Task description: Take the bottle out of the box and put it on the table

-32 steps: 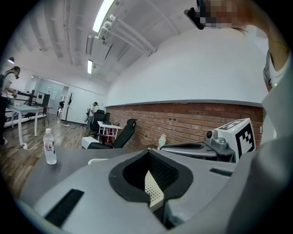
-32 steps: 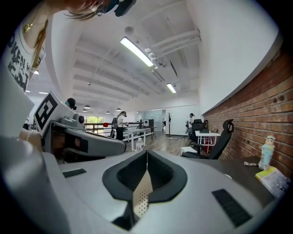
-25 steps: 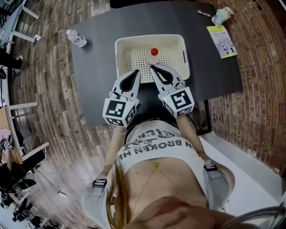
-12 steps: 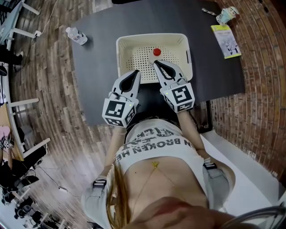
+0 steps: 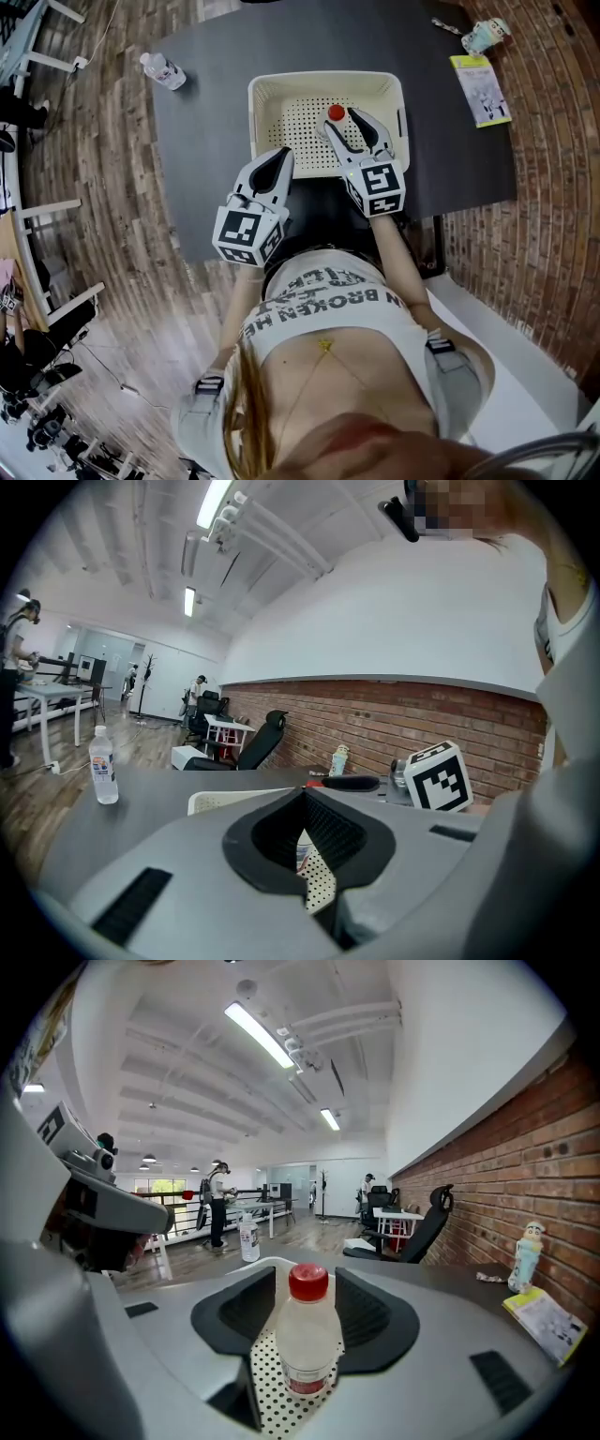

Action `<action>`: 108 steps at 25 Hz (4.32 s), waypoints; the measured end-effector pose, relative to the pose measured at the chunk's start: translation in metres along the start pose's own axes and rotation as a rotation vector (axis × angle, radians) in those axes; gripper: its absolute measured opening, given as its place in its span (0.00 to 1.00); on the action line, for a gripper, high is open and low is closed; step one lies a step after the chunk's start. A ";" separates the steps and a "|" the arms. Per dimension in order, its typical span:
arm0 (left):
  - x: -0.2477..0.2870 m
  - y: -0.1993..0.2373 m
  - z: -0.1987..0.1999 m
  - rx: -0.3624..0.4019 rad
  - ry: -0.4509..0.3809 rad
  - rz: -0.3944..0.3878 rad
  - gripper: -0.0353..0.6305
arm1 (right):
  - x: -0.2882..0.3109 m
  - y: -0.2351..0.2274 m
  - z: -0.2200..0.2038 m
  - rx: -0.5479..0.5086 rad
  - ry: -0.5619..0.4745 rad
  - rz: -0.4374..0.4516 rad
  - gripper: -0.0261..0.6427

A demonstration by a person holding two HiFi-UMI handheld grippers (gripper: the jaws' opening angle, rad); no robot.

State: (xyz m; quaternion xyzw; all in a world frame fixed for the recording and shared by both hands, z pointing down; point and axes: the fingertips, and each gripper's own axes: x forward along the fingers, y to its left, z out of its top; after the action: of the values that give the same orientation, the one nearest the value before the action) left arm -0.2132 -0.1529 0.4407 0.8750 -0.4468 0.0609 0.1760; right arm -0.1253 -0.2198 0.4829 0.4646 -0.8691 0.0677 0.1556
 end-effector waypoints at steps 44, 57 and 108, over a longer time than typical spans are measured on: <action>-0.007 -0.003 -0.012 -0.023 0.010 -0.015 0.05 | -0.009 0.000 0.047 -0.005 -0.037 0.126 0.27; -0.013 -0.007 -0.013 -0.022 0.010 -0.015 0.05 | -0.047 0.003 0.128 -0.013 -0.131 0.183 0.27; -0.015 -0.046 -0.019 -0.008 0.011 0.020 0.05 | -0.101 -0.007 0.130 -0.015 -0.187 0.232 0.27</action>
State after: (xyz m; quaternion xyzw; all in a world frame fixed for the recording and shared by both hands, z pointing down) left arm -0.1839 -0.1102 0.4426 0.8696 -0.4547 0.0657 0.1811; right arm -0.0937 -0.1781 0.3269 0.3640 -0.9282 0.0350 0.0686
